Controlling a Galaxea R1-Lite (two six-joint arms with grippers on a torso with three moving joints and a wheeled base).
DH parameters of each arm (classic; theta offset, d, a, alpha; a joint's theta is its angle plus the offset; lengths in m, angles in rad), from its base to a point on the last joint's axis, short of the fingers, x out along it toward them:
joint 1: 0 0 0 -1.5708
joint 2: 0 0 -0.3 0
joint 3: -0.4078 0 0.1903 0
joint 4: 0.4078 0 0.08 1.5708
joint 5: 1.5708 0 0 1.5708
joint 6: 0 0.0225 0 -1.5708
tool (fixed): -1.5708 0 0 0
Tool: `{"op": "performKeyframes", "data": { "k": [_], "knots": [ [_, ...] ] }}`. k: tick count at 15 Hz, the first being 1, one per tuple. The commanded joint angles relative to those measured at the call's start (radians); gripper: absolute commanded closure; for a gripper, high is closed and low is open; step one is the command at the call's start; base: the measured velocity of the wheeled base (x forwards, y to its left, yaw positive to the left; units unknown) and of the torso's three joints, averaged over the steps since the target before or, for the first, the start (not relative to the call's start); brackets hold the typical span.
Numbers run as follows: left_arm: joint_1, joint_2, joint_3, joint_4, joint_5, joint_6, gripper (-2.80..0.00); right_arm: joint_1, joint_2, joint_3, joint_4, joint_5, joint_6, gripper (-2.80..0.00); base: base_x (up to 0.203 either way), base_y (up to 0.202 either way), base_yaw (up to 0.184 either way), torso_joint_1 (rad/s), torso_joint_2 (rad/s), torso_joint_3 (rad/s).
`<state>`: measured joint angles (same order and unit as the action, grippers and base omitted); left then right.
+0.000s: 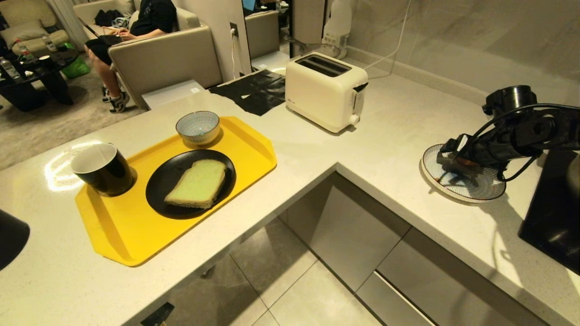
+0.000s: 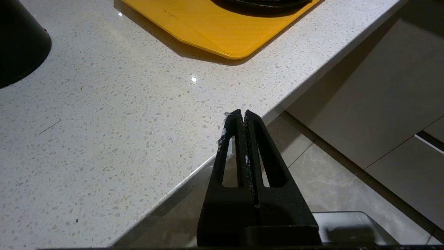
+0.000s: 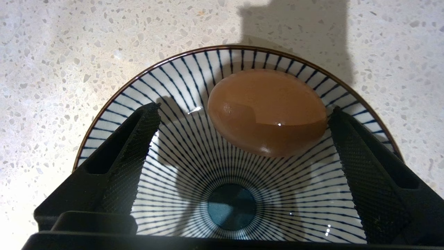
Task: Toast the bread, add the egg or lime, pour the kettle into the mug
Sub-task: Pick up the egg
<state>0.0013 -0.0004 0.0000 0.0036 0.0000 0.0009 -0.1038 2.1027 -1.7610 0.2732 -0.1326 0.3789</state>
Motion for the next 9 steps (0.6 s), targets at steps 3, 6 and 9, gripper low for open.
{"op": "performKeyframes", "data": {
  "k": [3,6,9],
  "knots": [
    [0.000,0.000,0.000,-0.001,0.000,0.000,0.00,0.000,0.017,-0.021,0.003,-0.001,0.002,-2.80,0.000,0.000,0.000,0.000,0.00,0.000],
    [0.001,0.000,0.000,0.000,0.000,0.001,0.00,0.000,0.021,-0.023,0.003,-0.001,0.000,-2.80,0.000,0.000,0.000,0.000,0.00,0.000],
    [0.001,-0.001,0.000,0.000,0.000,0.001,0.00,-0.001,0.025,-0.021,0.006,-0.001,-0.013,-2.80,0.000,0.000,0.000,0.000,0.00,0.000]
  ]
}}
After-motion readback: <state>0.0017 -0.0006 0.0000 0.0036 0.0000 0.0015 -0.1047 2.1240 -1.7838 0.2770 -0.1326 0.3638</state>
